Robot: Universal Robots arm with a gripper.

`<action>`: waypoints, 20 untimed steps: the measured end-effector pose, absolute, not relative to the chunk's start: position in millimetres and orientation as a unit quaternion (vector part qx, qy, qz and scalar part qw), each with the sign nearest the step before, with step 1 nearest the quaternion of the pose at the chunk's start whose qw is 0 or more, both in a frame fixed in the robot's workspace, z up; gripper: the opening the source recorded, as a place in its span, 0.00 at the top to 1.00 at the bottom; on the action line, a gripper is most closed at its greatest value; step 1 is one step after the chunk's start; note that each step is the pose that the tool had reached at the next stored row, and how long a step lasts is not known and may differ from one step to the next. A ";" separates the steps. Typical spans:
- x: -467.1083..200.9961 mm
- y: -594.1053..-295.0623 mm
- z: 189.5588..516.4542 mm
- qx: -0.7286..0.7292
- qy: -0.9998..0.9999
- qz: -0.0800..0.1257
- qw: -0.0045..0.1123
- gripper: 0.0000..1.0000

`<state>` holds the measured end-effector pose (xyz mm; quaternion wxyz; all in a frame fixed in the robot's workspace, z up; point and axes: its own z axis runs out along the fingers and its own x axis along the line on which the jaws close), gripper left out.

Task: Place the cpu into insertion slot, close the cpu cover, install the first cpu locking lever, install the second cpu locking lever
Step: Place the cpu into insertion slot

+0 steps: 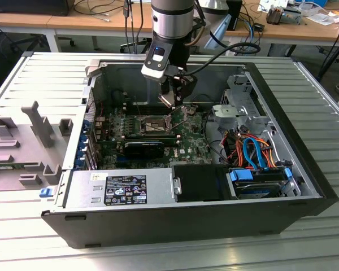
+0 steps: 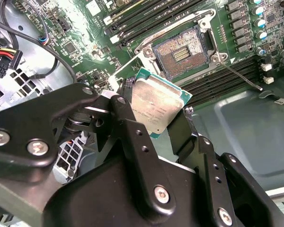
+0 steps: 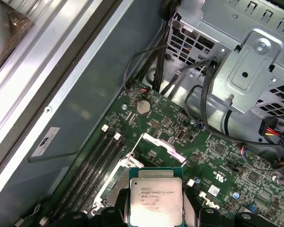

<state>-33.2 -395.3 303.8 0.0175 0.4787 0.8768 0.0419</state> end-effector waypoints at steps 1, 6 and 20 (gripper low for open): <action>-33.2 -395.3 303.8 0.480 0.876 0.042 0.018 0.46; -33.2 -395.3 303.8 0.482 0.875 0.042 0.018 0.46; -33.2 -395.3 303.8 0.490 0.871 0.042 0.018 0.46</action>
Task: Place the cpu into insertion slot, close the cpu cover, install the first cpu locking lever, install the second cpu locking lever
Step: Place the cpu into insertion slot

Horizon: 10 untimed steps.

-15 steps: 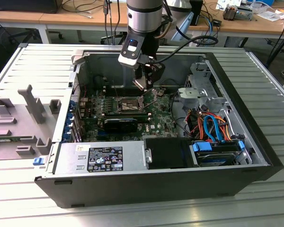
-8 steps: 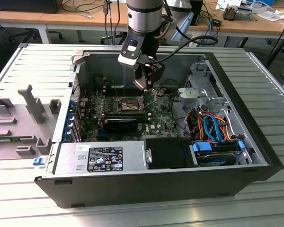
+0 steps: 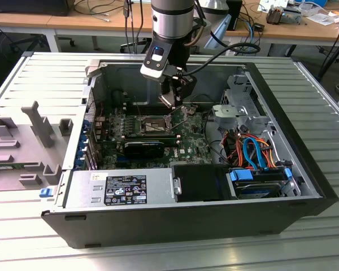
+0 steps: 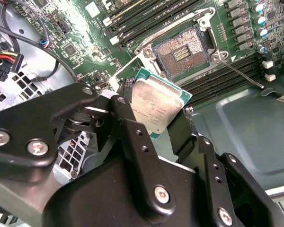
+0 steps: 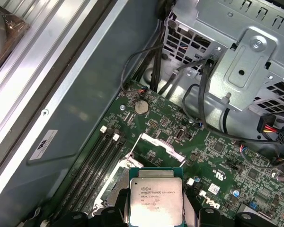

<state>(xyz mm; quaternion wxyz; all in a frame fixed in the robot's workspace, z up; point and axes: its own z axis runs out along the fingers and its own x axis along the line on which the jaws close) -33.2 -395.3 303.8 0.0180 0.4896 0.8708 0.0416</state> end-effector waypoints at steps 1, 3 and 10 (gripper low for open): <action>-33.2 -395.3 303.8 0.490 0.871 0.042 0.018 0.46; -33.2 -395.3 303.8 0.491 0.870 0.042 0.018 0.46; -33.2 -395.3 303.8 0.495 0.868 0.042 0.018 0.46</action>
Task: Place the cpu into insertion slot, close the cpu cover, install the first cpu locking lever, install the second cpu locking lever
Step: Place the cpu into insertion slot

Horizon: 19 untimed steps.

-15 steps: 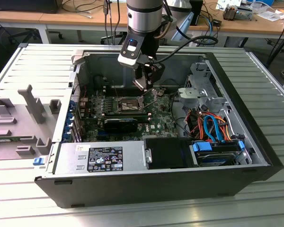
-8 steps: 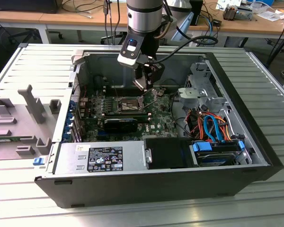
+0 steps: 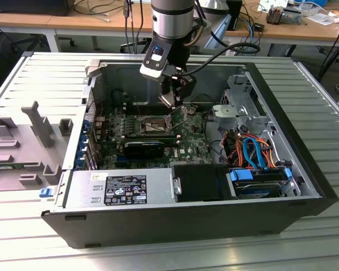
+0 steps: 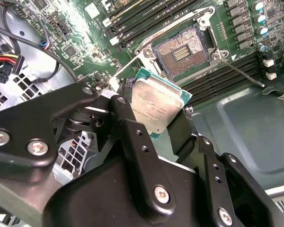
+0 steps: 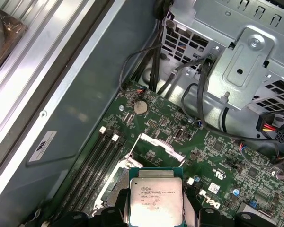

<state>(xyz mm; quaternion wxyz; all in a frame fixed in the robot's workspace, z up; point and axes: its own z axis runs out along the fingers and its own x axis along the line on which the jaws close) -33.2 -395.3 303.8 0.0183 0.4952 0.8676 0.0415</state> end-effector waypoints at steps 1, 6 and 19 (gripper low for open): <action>-33.2 -395.3 303.8 0.496 0.867 0.042 0.018 0.46; -33.2 -395.3 303.8 0.498 0.866 0.041 0.018 0.46; -33.2 -395.3 303.8 0.506 0.861 0.041 0.019 0.46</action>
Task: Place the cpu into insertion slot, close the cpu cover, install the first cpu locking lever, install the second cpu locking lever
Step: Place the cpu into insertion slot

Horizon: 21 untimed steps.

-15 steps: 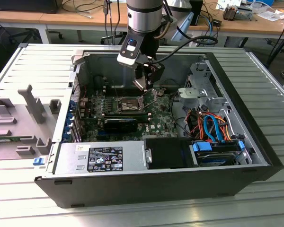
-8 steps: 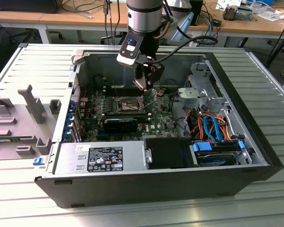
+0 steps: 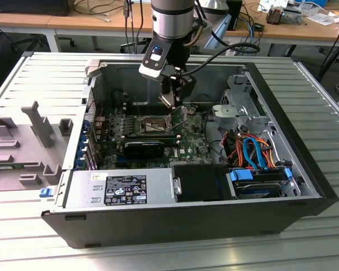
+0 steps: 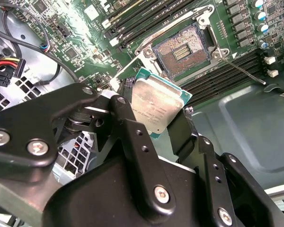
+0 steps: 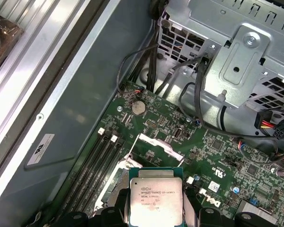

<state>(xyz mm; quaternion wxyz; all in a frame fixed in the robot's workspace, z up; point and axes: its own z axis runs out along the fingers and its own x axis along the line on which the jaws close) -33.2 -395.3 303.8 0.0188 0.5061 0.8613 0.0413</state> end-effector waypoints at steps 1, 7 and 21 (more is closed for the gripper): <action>-33.2 -395.3 303.8 0.507 0.861 0.041 0.019 0.46; -33.2 -395.3 303.8 0.511 0.858 0.041 0.019 0.46; -33.2 -395.3 303.8 0.519 0.854 0.041 0.019 0.46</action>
